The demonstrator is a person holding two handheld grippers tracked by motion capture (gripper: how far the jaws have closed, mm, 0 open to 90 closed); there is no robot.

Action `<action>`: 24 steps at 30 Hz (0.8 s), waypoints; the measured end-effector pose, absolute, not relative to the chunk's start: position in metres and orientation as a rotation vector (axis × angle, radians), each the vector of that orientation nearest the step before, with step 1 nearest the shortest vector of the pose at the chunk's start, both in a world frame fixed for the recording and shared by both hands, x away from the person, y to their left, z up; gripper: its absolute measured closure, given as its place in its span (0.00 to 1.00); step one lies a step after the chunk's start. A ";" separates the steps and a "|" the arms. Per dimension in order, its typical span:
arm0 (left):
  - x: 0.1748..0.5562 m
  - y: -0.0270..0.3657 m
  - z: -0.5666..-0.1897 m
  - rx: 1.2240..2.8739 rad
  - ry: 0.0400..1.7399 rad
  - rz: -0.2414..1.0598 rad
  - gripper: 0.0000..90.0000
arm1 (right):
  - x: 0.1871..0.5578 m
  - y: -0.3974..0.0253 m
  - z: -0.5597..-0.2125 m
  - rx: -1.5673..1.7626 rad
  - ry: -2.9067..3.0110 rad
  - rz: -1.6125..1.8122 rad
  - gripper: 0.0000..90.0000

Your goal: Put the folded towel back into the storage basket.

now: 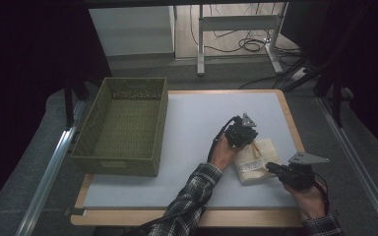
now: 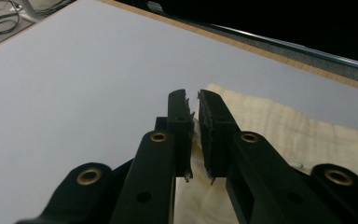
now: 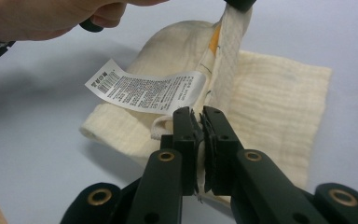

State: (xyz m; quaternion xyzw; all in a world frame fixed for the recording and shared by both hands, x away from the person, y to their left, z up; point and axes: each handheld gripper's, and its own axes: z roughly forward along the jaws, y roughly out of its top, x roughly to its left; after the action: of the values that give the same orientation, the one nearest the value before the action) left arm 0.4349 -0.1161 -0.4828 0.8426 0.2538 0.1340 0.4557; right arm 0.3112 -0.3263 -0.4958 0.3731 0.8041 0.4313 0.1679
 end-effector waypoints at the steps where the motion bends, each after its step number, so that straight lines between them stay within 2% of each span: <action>1: 0.436 -0.118 -0.482 2.081 0.625 0.331 0.92 | 0.311 -0.328 -0.496 1.066 2.281 1.227 0.94; 11: 0.444 -0.138 -0.477 2.112 0.610 0.348 0.93 | 0.311 -0.340 -0.493 1.083 2.257 1.216 0.94; 19: 0.448 -0.145 -0.492 2.140 0.632 0.328 0.93 | 0.316 -0.350 -0.506 1.134 2.256 1.194 0.94; 24: 0.447 -0.143 -0.495 2.154 0.623 0.314 0.87 | 0.317 -0.351 -0.508 1.139 2.256 1.172 0.92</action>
State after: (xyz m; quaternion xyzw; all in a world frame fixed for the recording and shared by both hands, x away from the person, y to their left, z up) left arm 0.4470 -0.1433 -0.4953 0.8613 0.2491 0.1256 0.4246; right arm 0.3168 -0.3507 -0.5084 0.4025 0.7971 0.4140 0.1767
